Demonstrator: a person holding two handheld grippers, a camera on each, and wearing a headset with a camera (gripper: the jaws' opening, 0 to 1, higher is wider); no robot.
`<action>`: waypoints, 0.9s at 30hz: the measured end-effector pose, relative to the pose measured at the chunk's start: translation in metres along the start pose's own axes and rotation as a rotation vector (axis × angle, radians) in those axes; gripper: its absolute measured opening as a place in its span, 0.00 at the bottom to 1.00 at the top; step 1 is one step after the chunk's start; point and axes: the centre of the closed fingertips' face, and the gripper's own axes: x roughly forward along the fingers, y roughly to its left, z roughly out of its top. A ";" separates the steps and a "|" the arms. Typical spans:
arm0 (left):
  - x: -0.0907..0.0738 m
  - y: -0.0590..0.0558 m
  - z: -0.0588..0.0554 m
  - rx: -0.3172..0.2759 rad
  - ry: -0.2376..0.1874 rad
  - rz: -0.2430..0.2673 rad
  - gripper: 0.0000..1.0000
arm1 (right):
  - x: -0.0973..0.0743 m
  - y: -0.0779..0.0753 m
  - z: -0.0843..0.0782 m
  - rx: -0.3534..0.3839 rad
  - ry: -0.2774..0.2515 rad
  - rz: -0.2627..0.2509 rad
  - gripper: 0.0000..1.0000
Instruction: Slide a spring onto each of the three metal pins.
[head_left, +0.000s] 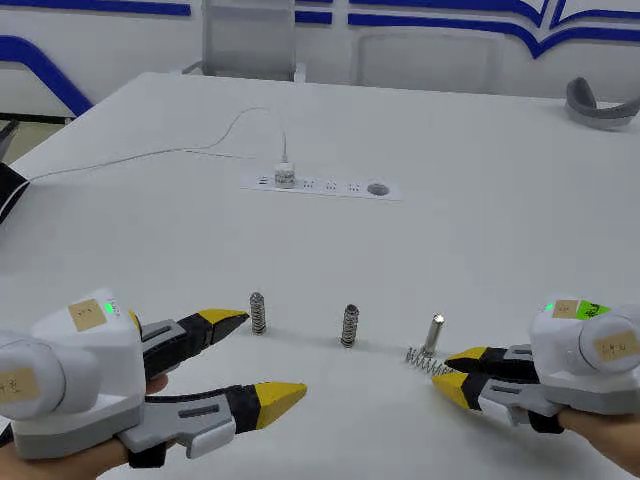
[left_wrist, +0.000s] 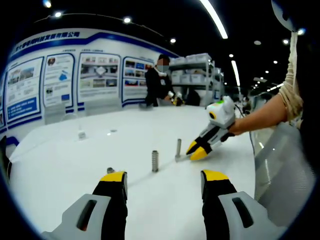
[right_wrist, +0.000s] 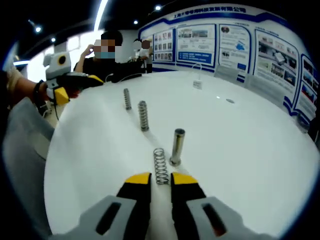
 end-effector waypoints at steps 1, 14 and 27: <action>0.000 0.000 0.000 0.000 0.001 0.000 0.60 | 0.000 0.000 0.000 0.001 0.001 0.000 0.16; 0.004 -0.007 -0.003 0.008 0.012 -0.022 0.59 | 0.004 0.000 -0.002 0.005 0.010 0.014 0.12; 0.021 -0.033 -0.007 0.044 0.042 -0.117 0.56 | -0.009 0.013 0.007 0.009 0.008 0.047 0.12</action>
